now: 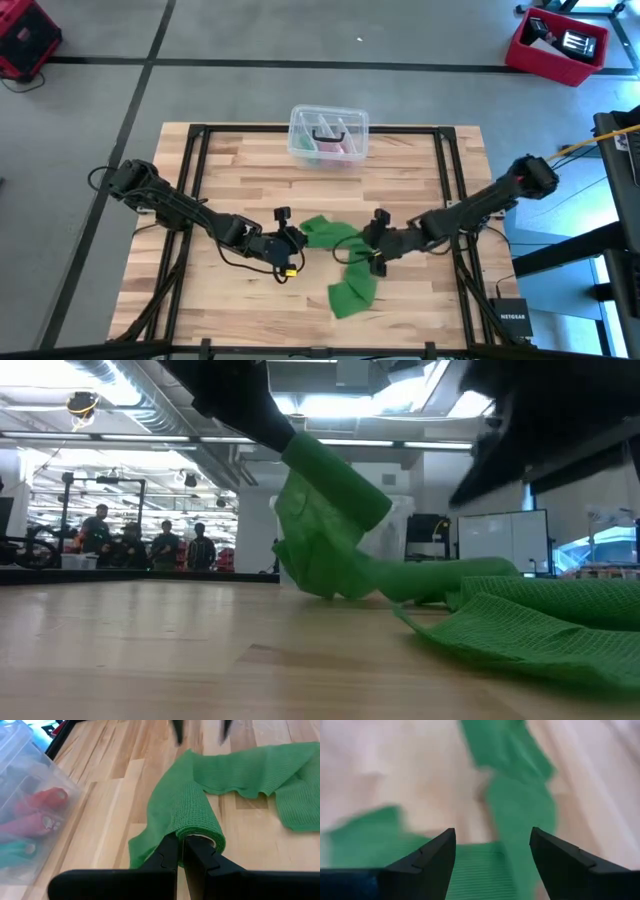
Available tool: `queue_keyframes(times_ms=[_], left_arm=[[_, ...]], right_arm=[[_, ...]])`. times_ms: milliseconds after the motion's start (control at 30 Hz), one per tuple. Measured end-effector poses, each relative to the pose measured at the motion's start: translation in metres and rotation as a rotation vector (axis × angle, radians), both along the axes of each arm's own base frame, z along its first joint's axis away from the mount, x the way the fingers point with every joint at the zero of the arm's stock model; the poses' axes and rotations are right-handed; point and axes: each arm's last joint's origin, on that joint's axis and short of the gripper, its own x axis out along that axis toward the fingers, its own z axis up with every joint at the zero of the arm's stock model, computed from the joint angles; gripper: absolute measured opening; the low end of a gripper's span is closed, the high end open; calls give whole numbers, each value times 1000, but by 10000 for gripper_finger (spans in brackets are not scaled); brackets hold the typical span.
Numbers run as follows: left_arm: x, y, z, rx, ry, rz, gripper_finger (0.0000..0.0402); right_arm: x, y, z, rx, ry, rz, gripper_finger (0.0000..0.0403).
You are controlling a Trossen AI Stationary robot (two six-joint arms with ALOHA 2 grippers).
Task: Roll bandage
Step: Roll the green bandage
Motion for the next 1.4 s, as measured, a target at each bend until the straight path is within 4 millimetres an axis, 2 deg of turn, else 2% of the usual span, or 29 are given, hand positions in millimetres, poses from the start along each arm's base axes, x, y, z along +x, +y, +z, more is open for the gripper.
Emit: queue_keyframes(times_ms=[133,233,333,467,533,600,733,800,900,1033,1133,1267,1400], left_arm=[[0,0,0,2,1,-2,1],[0,0,0,2,1,-2,1],[0,0,0,3,0,-1,2],[0,0,0,-5,-3,5,2],[0,-1,0,-11,-2,7,2],[-2,-3,-1,-17,2,6,2],[-8,-9,-4,-18,39,-3,2],[-13,-12,-7,-14,82,-1,2],[-23,-19,-12,-9,148,-1,2],[-32,-33,-14,2,167,-50,2],[-37,-43,-11,-9,165,-95,2],[-36,-54,6,-135,128,-170,2],[-28,-62,36,-293,5,-315,2]], right_arm=[[2,-7,-34,-140,75,-75,255],[5,-5,-49,-158,130,-51,247],[9,-2,-58,-165,143,-7,214],[10,-2,-52,-178,166,3,119],[10,-2,-37,-190,193,14,53],[8,-2,-17,-206,203,35,15],[-6,-8,36,-223,206,39,25],[-18,-14,62,-240,204,28,16],[-39,-26,91,-296,160,-54,6],[-56,-41,107,-308,39,-250,31],[-60,-48,107,-198,69,-275,64],[-61,-52,108,28,182,-191,130],[-59,-54,127,285,229,-58,195]])
